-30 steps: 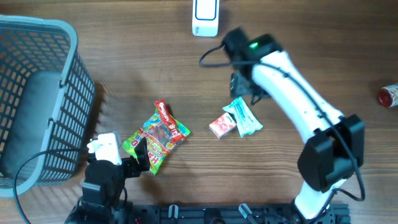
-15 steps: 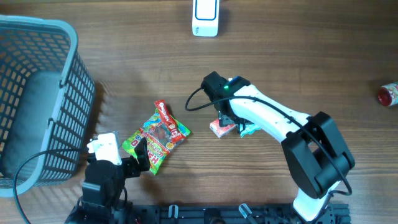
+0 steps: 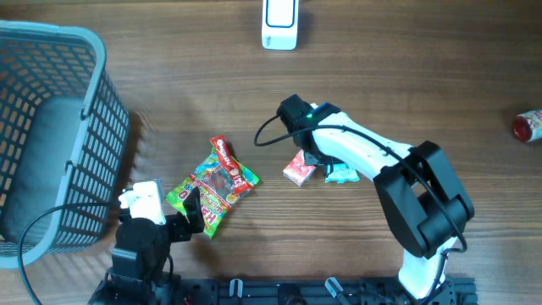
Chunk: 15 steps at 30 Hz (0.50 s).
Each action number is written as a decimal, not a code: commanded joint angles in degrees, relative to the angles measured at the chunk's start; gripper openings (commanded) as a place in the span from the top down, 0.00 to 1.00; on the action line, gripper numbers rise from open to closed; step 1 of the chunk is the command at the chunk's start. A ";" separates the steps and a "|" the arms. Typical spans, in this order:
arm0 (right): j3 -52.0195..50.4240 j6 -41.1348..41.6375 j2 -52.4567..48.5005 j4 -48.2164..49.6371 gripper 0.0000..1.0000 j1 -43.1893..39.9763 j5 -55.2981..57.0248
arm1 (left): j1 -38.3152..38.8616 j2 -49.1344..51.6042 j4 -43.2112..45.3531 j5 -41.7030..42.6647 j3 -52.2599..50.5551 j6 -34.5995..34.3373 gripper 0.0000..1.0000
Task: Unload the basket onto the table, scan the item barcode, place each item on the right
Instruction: 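Move the right gripper to the teal wipes pack and grasp it, then lift the wipes pack with the right gripper toward the scanner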
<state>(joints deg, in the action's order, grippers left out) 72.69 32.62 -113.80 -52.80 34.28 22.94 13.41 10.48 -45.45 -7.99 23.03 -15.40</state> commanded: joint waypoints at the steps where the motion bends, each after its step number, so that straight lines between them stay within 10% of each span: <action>1: -0.76 1.92 -2.97 -1.22 0.93 -2.62 -4.13 | -0.31 -0.46 0.13 0.68 -0.55 -0.28 0.00; 15: 20.87 -35.71 1.33 -27.19 0.96 -6.84 -76.35 | -0.31 -0.46 0.13 0.68 -0.55 -0.28 0.00</action>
<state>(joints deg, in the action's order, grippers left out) 90.17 8.45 -113.86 -77.14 27.86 -30.63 13.43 10.50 -45.41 -7.99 23.03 -15.40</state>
